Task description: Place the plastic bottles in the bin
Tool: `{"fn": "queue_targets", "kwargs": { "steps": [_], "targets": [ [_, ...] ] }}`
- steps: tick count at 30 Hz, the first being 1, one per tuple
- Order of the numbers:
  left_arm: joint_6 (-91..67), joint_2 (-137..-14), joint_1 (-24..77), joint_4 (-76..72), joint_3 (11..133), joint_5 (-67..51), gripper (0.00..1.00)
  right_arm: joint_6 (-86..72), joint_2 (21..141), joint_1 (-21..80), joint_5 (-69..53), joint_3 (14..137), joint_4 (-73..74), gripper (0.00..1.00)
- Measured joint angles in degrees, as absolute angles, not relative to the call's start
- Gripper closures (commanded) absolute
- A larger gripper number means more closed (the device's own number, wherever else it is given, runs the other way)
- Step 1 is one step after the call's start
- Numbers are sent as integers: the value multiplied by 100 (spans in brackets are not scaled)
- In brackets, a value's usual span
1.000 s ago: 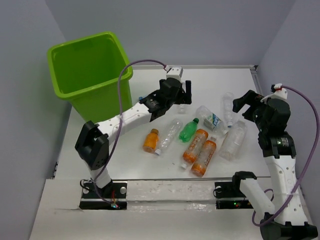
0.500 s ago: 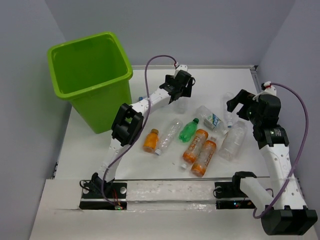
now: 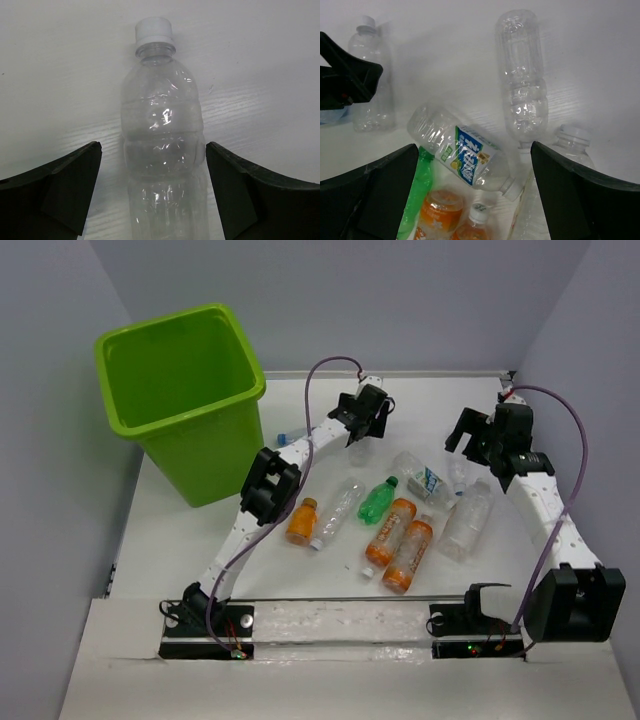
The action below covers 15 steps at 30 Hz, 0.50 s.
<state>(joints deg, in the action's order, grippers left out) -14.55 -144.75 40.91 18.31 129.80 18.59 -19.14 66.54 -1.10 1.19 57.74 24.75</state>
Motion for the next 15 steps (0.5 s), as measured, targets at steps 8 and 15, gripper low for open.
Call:
{"fn": "queue_targets", "kwargs": {
  "steps": [8,15],
  "targets": [
    [-1426,-14687,4016,1640,13034,1507,34,-1516,8097,-110,598,6143,2469,0],
    [-1435,-14792,3907,1350,13225,1129,56,-1179,9078,-123,1041,6718,2497,0]
  ]
}}
